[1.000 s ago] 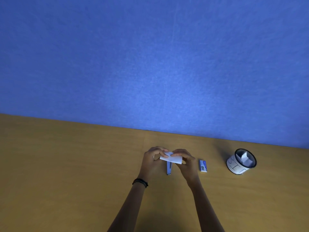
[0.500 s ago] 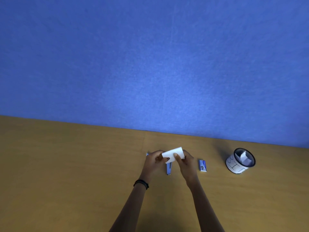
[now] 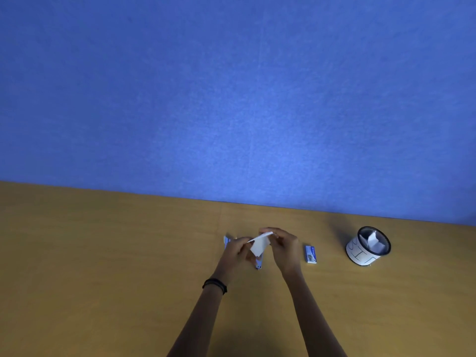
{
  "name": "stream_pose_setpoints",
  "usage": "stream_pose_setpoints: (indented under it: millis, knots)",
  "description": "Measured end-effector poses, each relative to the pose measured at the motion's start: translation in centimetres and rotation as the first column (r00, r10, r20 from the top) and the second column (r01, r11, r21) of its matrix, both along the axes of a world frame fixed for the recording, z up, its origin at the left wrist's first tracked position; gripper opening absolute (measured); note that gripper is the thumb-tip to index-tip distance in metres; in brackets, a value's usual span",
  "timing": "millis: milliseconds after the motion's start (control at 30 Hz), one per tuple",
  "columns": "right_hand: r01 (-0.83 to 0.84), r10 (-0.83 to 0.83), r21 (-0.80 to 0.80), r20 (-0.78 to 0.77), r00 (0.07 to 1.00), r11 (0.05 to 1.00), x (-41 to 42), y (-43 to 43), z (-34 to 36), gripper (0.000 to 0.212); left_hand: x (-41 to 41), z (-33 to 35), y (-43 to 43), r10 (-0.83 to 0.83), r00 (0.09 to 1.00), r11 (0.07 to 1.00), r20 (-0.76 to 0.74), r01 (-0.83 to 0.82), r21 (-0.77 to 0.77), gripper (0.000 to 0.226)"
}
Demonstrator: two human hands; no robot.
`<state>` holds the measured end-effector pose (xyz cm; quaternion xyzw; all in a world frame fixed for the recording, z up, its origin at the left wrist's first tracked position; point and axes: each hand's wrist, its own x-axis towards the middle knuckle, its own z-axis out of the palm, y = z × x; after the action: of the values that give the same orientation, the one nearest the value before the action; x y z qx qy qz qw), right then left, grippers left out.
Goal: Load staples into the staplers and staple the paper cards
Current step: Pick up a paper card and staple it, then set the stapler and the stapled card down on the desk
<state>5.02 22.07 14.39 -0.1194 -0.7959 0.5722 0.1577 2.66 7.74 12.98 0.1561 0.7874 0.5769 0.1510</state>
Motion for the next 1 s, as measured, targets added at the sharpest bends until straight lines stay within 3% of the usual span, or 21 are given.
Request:
stream_pose_setpoints:
  millis: [200, 300, 367, 467, 633, 700, 833, 1000]
  knots:
    - [0.057, -0.052, 0.12, -0.046, 0.998, 0.991, 0.5, -1.2, 0.2, 0.035, 0.1, 0.8, 0.9, 0.179, 0.983, 0.982, 0.039, -0.181, 0.055, 0.035]
    - [0.016, 0.013, 0.199, -0.145, 0.989, 0.98, 0.9, -2.6, 0.5, 0.022, -0.4, 1.5, 1.3, 0.239, 0.971, 0.969, 0.003, -0.239, 0.063, 0.042]
    - [-0.012, 0.065, 0.297, -0.169, 0.983, 0.955, 1.3, -3.9, 0.6, 0.017, -0.7, 1.8, 1.6, 0.29, 0.956, 0.957, -0.049, -0.289, 0.027, 0.042]
    - [-0.002, 0.061, 0.427, -0.123, 0.991, 0.904, 1.4, -4.8, -0.1, 0.026, -1.0, 1.8, 1.5, 0.266, 0.954, 0.957, -0.137, -0.278, -0.08, 0.04]
    - [-0.218, 0.178, 0.454, 0.131, 0.975, 0.864, 1.1, -4.9, -0.3, 0.051, -1.9, 1.6, 0.3, 0.121, 0.989, 0.974, -0.084, -0.134, -0.18, 0.035]
    - [-0.295, 0.253, 0.379, 0.157, 0.955, 0.877, 0.8, -5.1, 0.3, 0.055, -2.2, 1.9, -0.1, 0.11, 0.992, 0.976, -0.067, -0.121, -0.179, 0.034]
    - [-0.311, 0.313, 0.296, 0.041, 0.949, 0.903, 0.1, -5.5, 1.9, 0.024, -2.4, 2.1, -0.8, 0.13, 0.991, 0.987, -0.017, -0.131, -0.089, 0.038]
    - [-0.348, 0.328, 0.287, 0.116, 0.937, 0.892, 0.0, -4.6, 0.6, 0.022, -1.7, 1.8, -1.7, 0.097, 0.995, 0.985, 0.024, -0.093, -0.147, 0.045]
